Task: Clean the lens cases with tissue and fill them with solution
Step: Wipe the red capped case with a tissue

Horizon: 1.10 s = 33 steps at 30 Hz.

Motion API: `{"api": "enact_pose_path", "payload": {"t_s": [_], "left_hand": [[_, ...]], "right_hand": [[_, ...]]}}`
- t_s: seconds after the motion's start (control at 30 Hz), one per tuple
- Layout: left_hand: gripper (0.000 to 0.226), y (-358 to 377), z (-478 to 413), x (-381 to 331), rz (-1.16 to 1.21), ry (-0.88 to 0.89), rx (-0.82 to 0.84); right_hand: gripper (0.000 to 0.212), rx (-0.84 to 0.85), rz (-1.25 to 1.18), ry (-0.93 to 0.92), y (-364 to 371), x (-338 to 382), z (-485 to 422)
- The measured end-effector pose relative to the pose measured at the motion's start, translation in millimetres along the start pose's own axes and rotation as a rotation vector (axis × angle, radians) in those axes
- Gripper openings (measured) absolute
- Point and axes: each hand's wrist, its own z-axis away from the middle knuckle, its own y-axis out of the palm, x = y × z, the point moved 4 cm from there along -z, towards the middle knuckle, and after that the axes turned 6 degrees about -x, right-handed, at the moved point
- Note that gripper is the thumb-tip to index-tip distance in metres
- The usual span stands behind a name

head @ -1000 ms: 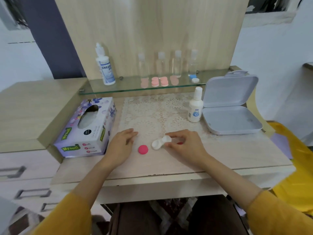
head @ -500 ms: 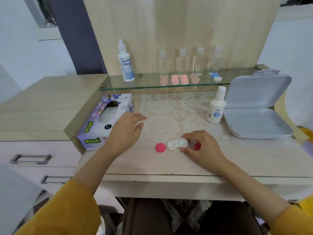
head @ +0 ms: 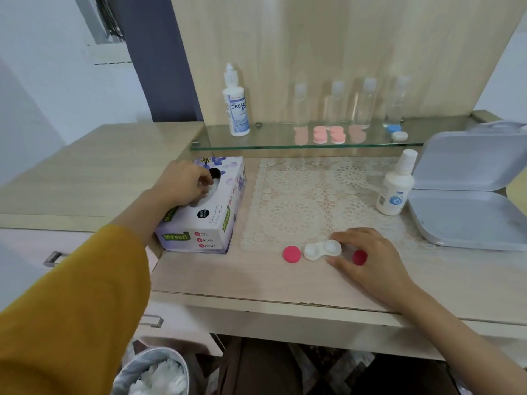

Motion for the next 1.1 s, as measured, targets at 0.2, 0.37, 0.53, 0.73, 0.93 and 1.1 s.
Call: {"api": "enact_pose_path", "payload": {"t_s": [0.2,0.37,0.53,0.73,0.93,1.1], "left_hand": [[0.034,8,-10,-1,-0.024,0.044,0.062],[0.034,16,-11,4,0.052,0.044,0.079],[0.033,15,-10,4,0.059,0.058,0.056],[0.031,15,-10,0,0.062,0.071,0.051],[0.027,16,-11,4,0.123,0.06,0.033],[0.022,22,-12,4,-0.075,0.144,0.143]], "right_hand": [[0.034,-0.017,0.024,-0.018,-1,3,0],[0.034,-0.029,0.027,-0.038,-2,4,0],[0.034,-0.028,0.024,-0.04,-2,4,0],[0.036,-0.021,0.036,-0.031,-2,3,0],[0.033,-0.028,0.038,-0.034,-2,3,0],[0.034,-0.033,0.032,-0.042,0,2,0]]}}
